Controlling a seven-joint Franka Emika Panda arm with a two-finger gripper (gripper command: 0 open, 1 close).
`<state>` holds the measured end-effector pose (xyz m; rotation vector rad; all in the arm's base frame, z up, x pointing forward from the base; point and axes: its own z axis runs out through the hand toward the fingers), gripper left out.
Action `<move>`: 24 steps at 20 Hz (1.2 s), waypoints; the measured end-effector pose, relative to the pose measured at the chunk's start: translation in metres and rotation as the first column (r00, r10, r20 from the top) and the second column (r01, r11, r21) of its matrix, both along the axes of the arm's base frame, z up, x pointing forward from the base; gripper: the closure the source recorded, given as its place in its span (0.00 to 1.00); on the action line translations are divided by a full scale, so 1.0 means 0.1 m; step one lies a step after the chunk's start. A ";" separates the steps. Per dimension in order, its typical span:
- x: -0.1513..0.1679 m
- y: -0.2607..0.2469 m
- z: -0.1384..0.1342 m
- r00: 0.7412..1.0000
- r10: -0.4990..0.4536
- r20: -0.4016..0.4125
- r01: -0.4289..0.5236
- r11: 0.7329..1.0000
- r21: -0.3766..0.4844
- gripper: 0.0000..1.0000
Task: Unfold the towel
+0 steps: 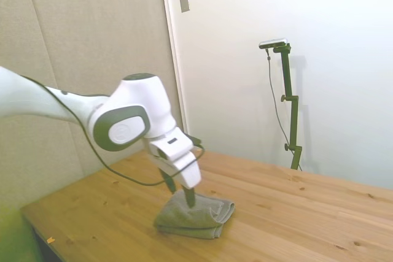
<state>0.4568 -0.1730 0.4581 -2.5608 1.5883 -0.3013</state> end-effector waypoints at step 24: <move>0.35 -0.58 -0.76 0.987 0.159 0.025 -0.159 0.934 0.320 1.00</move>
